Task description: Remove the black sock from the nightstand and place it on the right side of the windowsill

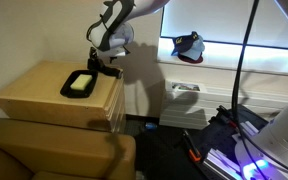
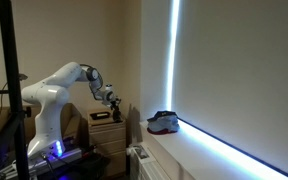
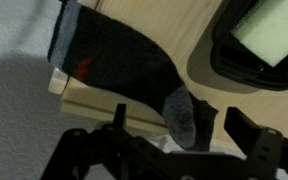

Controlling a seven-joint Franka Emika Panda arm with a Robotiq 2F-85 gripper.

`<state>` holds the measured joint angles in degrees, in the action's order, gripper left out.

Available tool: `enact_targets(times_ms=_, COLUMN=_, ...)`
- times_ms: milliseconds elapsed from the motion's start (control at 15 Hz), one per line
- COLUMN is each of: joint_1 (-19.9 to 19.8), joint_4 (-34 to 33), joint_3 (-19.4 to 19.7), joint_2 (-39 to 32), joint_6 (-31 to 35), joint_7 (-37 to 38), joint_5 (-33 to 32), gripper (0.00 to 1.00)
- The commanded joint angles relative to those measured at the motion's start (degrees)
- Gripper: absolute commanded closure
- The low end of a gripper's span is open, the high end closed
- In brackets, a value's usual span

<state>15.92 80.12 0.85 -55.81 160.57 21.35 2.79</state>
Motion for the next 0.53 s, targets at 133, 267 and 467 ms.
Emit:
enact_targets(times_ms=133, joint_1=1.57, joint_4=-9.82, joint_3=3.04, joint_2=-7.28, joint_6=-0.8, joint_7=2.92, joint_5=0.49, gripper=0.26)
enact_targets(times_ms=267, joint_1=1.46, joint_4=-11.72, joint_3=3.38, joint_2=-8.81, joint_6=-1.04, joint_7=3.31, joint_5=0.55, gripper=0.4)
enact_targets(times_ms=467, joint_1=1.4, joint_4=-14.08, joint_3=3.77, joint_2=-10.43, joint_6=-1.6, joint_7=4.1, joint_5=0.69, gripper=0.61)
